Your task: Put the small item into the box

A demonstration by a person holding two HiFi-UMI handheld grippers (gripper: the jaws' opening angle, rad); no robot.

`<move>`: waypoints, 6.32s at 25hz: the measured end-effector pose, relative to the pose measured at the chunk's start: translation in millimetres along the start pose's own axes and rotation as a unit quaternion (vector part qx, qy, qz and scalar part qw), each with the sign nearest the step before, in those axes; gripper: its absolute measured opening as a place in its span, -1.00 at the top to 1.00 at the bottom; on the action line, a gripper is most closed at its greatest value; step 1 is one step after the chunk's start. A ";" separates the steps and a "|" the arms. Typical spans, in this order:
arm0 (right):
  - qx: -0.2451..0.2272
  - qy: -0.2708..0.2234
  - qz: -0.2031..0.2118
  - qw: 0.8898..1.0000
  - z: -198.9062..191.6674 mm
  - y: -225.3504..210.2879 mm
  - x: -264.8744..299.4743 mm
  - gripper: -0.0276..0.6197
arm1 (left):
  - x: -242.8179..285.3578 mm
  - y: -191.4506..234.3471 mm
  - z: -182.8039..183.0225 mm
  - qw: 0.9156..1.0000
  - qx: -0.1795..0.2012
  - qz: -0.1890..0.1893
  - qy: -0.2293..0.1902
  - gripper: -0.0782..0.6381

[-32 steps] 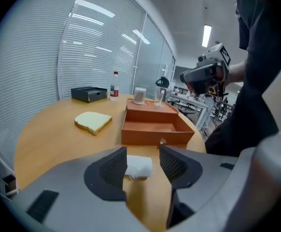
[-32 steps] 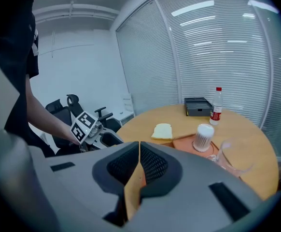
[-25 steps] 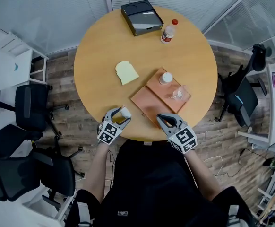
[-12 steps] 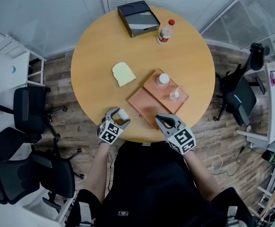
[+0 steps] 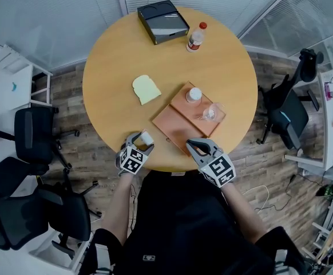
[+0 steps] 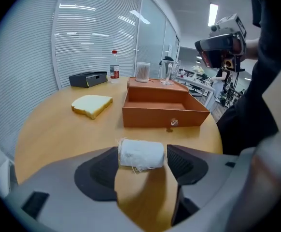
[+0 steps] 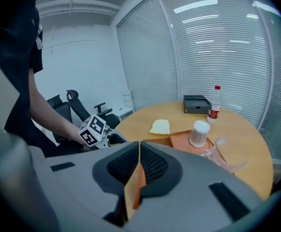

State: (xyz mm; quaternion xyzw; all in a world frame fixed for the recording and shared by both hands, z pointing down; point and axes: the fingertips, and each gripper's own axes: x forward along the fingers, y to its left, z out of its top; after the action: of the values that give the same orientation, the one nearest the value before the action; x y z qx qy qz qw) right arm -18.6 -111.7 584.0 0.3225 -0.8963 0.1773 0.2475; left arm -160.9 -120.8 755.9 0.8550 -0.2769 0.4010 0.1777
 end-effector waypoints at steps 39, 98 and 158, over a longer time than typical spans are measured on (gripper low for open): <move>-0.066 0.038 0.107 0.991 -24.2 -35.1 -8.4 0.89 | -26.3 -39.2 69.6 0.991 -0.085 0.070 -0.072 0.04; -0.051 0.074 0.157 0.983 -67.4 -63.4 -20.8 0.89 | 79.8 -71.7 110.8 0.997 -0.025 0.030 0.071 0.03; -0.044 0.060 0.153 0.985 -53.6 -63.6 -9.5 0.90 | -38.6 -93.9 140.1 0.944 -0.230 0.034 -0.233 0.76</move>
State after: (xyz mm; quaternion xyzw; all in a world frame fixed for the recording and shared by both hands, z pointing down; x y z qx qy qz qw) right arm 47.8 -127.8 632.5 0.1595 -0.9255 0.1926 0.2846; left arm -41.1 -108.0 631.8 0.8505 -0.4242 0.1220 0.2860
